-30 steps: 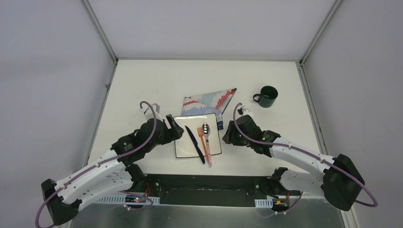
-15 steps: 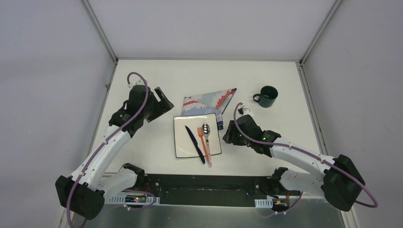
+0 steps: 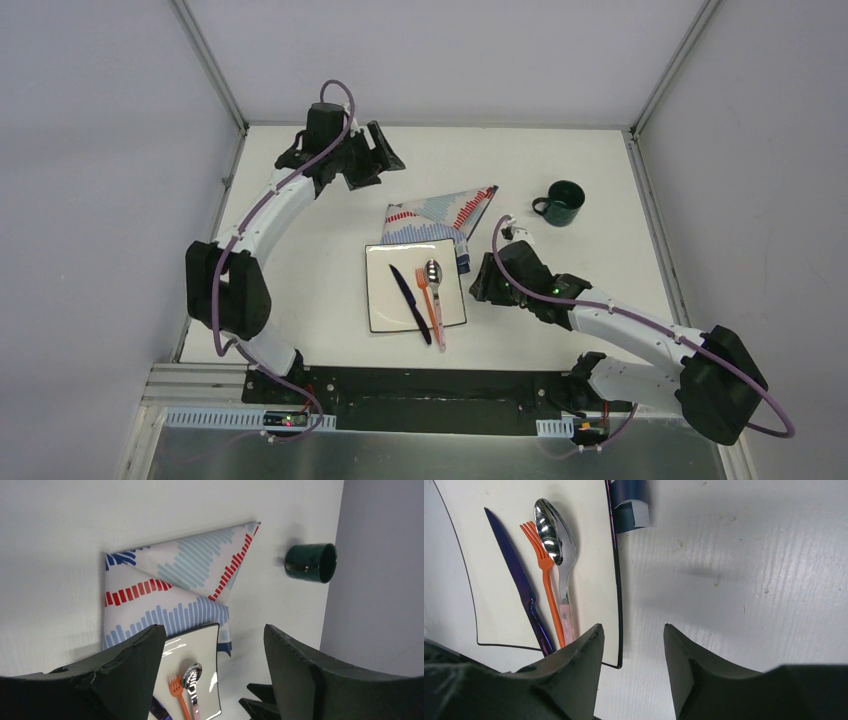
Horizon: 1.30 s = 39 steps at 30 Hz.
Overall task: Set the dinner table for one person
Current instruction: Move the napkin to the center of the board.
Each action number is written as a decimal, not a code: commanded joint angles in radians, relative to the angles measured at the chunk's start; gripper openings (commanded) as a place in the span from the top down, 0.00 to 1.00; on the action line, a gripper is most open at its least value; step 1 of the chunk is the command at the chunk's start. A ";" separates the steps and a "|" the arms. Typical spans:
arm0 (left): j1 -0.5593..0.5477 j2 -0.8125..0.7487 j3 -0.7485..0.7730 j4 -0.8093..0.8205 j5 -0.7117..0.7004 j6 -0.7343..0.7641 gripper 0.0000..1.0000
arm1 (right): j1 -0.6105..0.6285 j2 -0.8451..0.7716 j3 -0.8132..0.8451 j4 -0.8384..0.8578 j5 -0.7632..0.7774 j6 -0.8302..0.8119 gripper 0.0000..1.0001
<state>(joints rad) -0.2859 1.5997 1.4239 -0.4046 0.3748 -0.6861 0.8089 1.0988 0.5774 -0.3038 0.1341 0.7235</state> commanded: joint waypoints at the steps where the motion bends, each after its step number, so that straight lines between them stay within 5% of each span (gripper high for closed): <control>1: 0.053 0.009 -0.002 0.066 0.141 0.017 0.24 | -0.009 -0.022 0.046 0.013 0.014 -0.017 0.49; 8: 0.225 -0.167 -0.365 0.275 0.255 -0.127 0.21 | -0.032 -0.016 0.060 0.003 0.009 -0.022 0.49; 23: 0.225 -0.463 -0.764 0.205 0.231 -0.085 0.20 | -0.045 0.038 0.044 0.056 -0.018 -0.015 0.49; 39: 0.211 -0.540 -1.045 0.337 0.263 -0.104 0.18 | -0.053 0.127 0.027 0.141 -0.042 -0.004 0.49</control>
<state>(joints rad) -0.0597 1.1000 0.3946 -0.1555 0.6132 -0.7933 0.7605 1.2049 0.6086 -0.2283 0.1059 0.7097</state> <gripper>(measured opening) 0.814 0.511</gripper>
